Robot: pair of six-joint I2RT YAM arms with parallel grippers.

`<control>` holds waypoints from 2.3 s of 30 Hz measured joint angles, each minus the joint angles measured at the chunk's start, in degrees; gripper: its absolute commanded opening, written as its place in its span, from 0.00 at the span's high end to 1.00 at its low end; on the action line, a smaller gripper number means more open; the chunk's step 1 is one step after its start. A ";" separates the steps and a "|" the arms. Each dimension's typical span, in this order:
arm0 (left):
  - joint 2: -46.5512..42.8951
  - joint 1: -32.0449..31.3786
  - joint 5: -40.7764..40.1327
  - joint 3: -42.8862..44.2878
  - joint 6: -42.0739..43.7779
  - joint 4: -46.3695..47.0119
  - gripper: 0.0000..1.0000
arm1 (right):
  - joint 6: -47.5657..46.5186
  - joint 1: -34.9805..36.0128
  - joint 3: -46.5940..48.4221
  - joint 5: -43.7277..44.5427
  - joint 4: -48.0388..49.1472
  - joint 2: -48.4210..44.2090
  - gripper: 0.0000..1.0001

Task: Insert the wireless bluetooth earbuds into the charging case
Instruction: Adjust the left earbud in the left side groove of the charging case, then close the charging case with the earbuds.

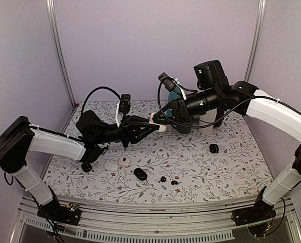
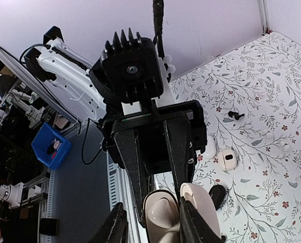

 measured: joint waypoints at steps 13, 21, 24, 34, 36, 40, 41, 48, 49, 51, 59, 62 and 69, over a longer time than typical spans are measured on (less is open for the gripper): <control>0.00 0.00 -0.61 -0.02 0.02 0.63 1.00 | 3.41 -0.28 -0.76 4.74 3.93 -3.28 0.60; 0.00 0.00 -0.61 -0.66 0.52 1.66 1.00 | 7.67 -2.43 -3.39 8.52 10.54 -6.16 0.57; -0.02 0.00 -0.57 -0.70 1.05 1.66 1.00 | 9.49 -3.37 -5.62 10.49 12.79 -6.69 0.56; -0.04 0.00 -0.09 -0.20 2.82 0.94 1.00 | 18.10 -9.49 -15.87 9.22 20.96 -9.68 0.41; -0.04 0.00 -0.09 0.00 3.02 0.96 1.00 | 19.21 -9.62 -17.07 8.22 22.38 -9.94 0.36; -0.04 0.00 -0.15 0.22 3.23 1.01 1.00 | 21.62 -9.75 -19.96 5.22 25.83 -10.64 0.26; -0.04 0.00 -0.15 0.26 3.23 1.01 1.00 | 22.03 -9.79 -20.50 4.57 26.71 -10.71 0.25; -0.04 0.00 -0.59 0.74 3.30 1.03 1.00 | 25.70 -9.94 -22.43 -3.17 32.89 -9.77 0.23; -0.04 0.00 -0.70 0.74 3.34 1.01 1.00 | 26.16 -9.94 -22.43 -4.61 33.94 -9.35 0.23; -0.04 0.00 -1.03 0.76 3.48 0.98 1.00 | 27.21 -9.88 -22.43 -7.61 35.87 -8.41 0.24; 0.15 0.00 -2.29 1.25 3.45 0.87 1.00 | 28.06 -7.26 -21.64 -15.32 37.66 -5.18 0.27; 0.37 0.02 -3.23 1.27 3.21 0.72 1.00 | 27.04 -6.67 -20.57 -16.17 37.77 -5.38 0.29; 0.94 0.24 -4.13 1.27 1.46 0.24 1.00 | 23.32 -6.56 -20.48 -14.86 37.70 -8.15 0.31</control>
